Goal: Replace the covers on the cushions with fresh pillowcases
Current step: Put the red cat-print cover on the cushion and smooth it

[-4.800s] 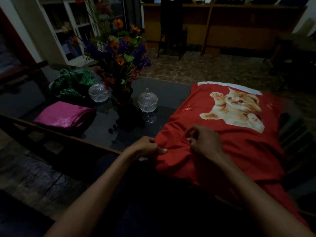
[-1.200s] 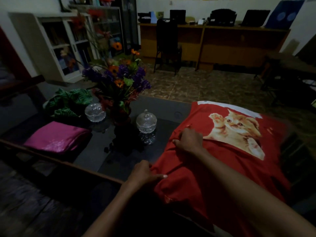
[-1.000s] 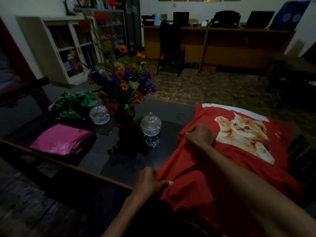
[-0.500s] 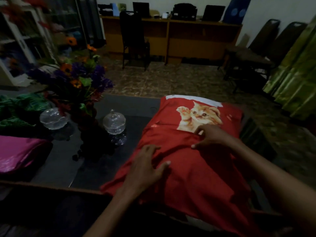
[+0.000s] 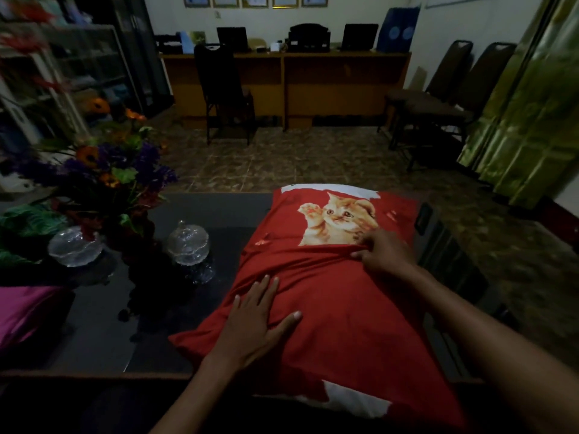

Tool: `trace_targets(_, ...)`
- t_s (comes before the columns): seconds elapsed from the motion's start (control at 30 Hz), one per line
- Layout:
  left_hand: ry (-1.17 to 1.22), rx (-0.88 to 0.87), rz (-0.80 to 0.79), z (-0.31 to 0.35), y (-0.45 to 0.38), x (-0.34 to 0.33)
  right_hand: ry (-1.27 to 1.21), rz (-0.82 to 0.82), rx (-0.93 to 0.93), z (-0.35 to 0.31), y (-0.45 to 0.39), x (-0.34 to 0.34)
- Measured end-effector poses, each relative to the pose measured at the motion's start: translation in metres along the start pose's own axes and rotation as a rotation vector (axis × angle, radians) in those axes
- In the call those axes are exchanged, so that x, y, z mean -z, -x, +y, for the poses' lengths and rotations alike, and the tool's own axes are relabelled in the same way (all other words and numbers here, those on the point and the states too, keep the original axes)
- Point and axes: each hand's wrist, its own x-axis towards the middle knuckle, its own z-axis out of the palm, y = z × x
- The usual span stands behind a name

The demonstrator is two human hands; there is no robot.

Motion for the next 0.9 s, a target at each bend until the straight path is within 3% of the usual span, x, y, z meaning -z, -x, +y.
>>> trace_targets(0.13,-0.066,-0.004,0.004,0.006,-0.009,0.013,-0.084,0.100,-0.032,0.001,0.005,-0.003)
trace_targets(0.27,-0.034,-0.060,0.148,0.023,-0.019,0.024,-0.243,0.103,-0.034,0.011,0.022,0.004)
trace_targets(0.4,0.152,-0.292,0.277,0.070,-0.044,0.028,-0.227,0.244,-0.143,0.040,0.049,0.009)
trace_targets(0.5,0.206,-0.422,0.218,0.122,-0.090,0.025,-0.319,0.269,-0.201,0.061,0.072,0.006)
trace_targets(0.57,0.163,-0.441,0.136,0.159,-0.123,0.016,-0.362,0.197,-0.229,0.073,0.086,0.002)
trace_targets(0.7,-0.219,-0.382,-0.077,0.204,-0.158,-0.011,-0.407,-0.071,-0.306,0.088,0.113,-0.004)
trace_targets(0.8,-0.344,-0.379,-0.058,0.214,-0.157,-0.026,-0.375,-0.235,-0.302,0.096,0.125,-0.005)
trace_targets(0.9,-0.363,-0.374,0.032,0.214,-0.160,-0.030,-0.428,-0.284,-0.240,0.100,0.129,-0.002)
